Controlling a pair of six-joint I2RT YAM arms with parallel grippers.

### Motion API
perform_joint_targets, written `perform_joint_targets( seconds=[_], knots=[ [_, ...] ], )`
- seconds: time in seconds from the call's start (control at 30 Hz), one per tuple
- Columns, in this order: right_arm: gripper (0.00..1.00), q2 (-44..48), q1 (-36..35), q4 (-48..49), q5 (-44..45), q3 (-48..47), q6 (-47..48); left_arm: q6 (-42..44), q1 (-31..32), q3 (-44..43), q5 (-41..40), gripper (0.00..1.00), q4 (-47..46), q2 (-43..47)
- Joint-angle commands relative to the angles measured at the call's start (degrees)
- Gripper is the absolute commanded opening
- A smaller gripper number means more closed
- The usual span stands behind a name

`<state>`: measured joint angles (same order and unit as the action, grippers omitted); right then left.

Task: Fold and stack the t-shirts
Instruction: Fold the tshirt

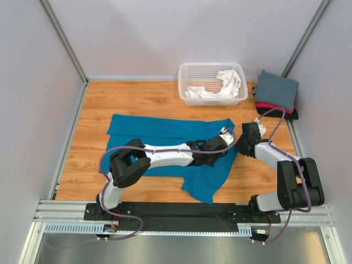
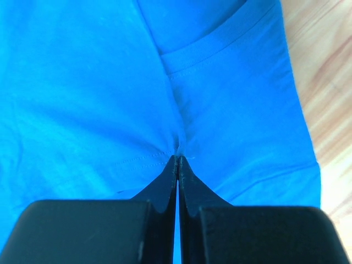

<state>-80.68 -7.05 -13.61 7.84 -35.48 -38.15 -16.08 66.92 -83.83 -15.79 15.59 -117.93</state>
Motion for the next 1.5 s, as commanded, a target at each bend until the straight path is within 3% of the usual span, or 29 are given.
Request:
perform_joint_targets(
  seconds=[0.0,0.4,0.97,1.37,1.47],
  knots=[
    [0.07,-1.23,0.46,-0.28,1.30,0.94,0.36,1.66,0.50,0.95,0.23,0.00,-0.83,5.07],
    [0.07,-1.58,0.46,-0.72,1.48,0.68,0.18,1.93,0.50,5.87,4.63,0.00,-2.59,7.80],
    [0.07,-1.76,0.46,-1.68,2.18,0.42,-0.17,2.89,0.50,8.42,4.28,0.00,-2.67,10.00],
    [0.07,3.25,0.54,-5.90,4.29,0.07,-0.61,2.63,0.50,7.72,8.94,0.00,-2.68,8.15],
    [0.18,5.36,0.54,-6.78,4.03,-0.02,-0.35,2.45,0.50,7.89,9.20,0.00,-2.59,8.15]
  ],
)
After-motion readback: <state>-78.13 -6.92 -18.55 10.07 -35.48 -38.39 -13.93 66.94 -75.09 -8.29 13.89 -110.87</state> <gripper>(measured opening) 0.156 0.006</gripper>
